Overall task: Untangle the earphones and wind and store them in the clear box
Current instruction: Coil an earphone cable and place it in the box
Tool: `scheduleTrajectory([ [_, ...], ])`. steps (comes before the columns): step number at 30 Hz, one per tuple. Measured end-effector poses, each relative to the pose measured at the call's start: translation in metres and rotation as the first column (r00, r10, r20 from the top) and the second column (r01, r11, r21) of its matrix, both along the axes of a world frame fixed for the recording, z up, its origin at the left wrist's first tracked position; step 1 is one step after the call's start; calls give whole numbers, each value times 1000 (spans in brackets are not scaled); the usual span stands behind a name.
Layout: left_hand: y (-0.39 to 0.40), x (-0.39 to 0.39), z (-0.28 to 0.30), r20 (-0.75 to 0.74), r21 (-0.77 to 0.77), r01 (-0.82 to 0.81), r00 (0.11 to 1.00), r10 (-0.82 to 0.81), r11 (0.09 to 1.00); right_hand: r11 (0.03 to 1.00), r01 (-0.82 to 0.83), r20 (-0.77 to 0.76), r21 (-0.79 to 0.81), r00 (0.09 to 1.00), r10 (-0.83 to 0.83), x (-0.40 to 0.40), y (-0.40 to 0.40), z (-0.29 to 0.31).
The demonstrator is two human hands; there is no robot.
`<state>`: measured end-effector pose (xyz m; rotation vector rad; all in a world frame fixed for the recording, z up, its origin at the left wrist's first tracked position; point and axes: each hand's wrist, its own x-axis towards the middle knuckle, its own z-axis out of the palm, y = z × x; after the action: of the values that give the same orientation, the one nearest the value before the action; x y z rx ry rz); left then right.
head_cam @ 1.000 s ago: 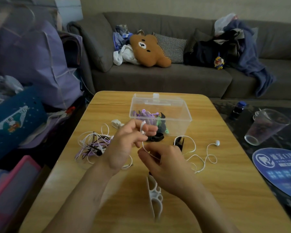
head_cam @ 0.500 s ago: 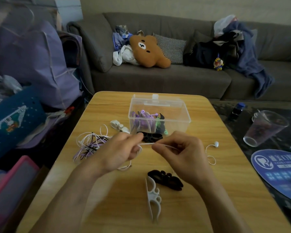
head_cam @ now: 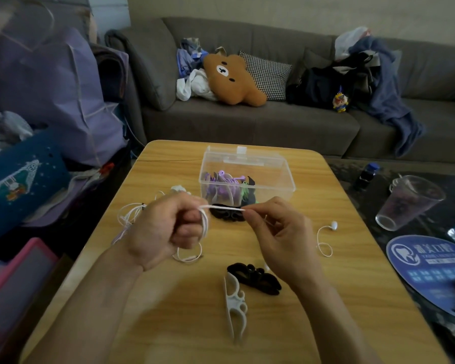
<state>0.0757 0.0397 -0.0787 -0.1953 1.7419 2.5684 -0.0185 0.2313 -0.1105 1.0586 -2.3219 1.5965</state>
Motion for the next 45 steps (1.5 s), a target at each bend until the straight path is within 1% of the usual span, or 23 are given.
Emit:
scheduleTrajectory([
  [2, -7, 0, -1, -69, 125, -69, 995, 79, 990, 999, 32, 18, 8, 999, -33, -1, -2, -2],
  [4, -12, 3, -2, -115, 129, -75, 989, 90, 989, 998, 63, 32, 4, 997, -63, -2, -2, -2],
  [6, -9, 6, -1, -149, -14, -23, 989, 21, 1000, 995, 96, 55, -38, 994, -94, -3, -2, -1],
  [7, -6, 7, -1, -140, -146, -7, 990, -13, 989, 989, 124, 57, -75, 991, -120, -4, -1, 0],
  [8, -3, 6, -1, -107, -300, 8, 993, -42, 954, 982, 156, 47, -106, 987, -152, -5, -1, 1],
  [10, 3, 6, -4, 18, -549, 90, 995, -96, 831, 972, 204, -3, -120, 979, -206, -7, 0, 1],
  [12, 8, 6, -6, 133, -650, 195, 981, -143, 735, 966, 235, -35, -111, 970, -240, -7, 0, 0],
  [13, 10, 6, -6, 155, -669, 219, 976, -154, 711, 962, 249, -34, -108, 967, -254, -7, -1, -1],
  [15, 11, 5, -4, 124, -671, 164, 986, -109, 723, 958, 269, -1, -99, 963, -270, -8, 0, -2],
  [16, 9, 3, -5, 81, -637, 86, 996, -44, 766, 960, 268, 30, -79, 963, -266, -9, 1, -2],
  [18, 5, 0, -5, 12, -479, -81, 995, 99, 874, 971, 238, 104, -16, 967, -235, -11, 3, -3],
  [20, 1, 0, -5, -41, -243, -147, 989, 142, 959, 979, 194, 147, 59, 969, -201, -12, 2, -7],
  [21, 0, -1, -5, -75, -130, -151, 987, 142, 980, 980, 176, 149, 96, 971, -189, -11, 0, -8],
  [24, 1, -1, -3, -130, 74, -176, 974, 185, 982, 976, 121, 111, 179, 984, -142, -6, -4, -10],
  [26, 4, -4, -3, -132, 159, -226, 960, 248, 961, 966, 43, 80, 253, 995, -65, -1, -6, -9],
  [28, 7, -7, -7, -130, 197, -298, 936, 326, 934, 941, -25, 33, 337, 999, 15, 3, -8, -10],
  [30, 9, -10, -11, -138, 124, -362, 916, 377, 924, 916, -82, 1, 393, 996, 89, 6, -10, -11],
  [32, 13, -11, -16, -192, -109, -413, 901, 388, 904, 895, -146, -14, 421, 986, 167, 11, -12, -11],
  [35, 18, -14, -23, -282, -459, -447, 893, 351, 768, 906, -202, -63, 372, 968, 242, 16, -12, -7],
  [38, 21, -14, -27, -281, -656, -372, 928, 245, 656, 939, -201, -116, 280, 964, 241, 15, -9, -3],
  [41, 22, -12, -28, -143, -739, -165, 986, 88, 653, 978, -129, -155, 165, 976, 155, 10, -4, -1],
  [43, 25, -11, -25, -92, -722, -79, 996, 18, 688, 996, -43, -174, 84, 983, 57, 6, -1, -1],
  [45, 28, -11, -20, -56, -669, -58, 998, 28, 741, 1000, 18, -136, 9, 991, -16, 2, 0, -4],
])
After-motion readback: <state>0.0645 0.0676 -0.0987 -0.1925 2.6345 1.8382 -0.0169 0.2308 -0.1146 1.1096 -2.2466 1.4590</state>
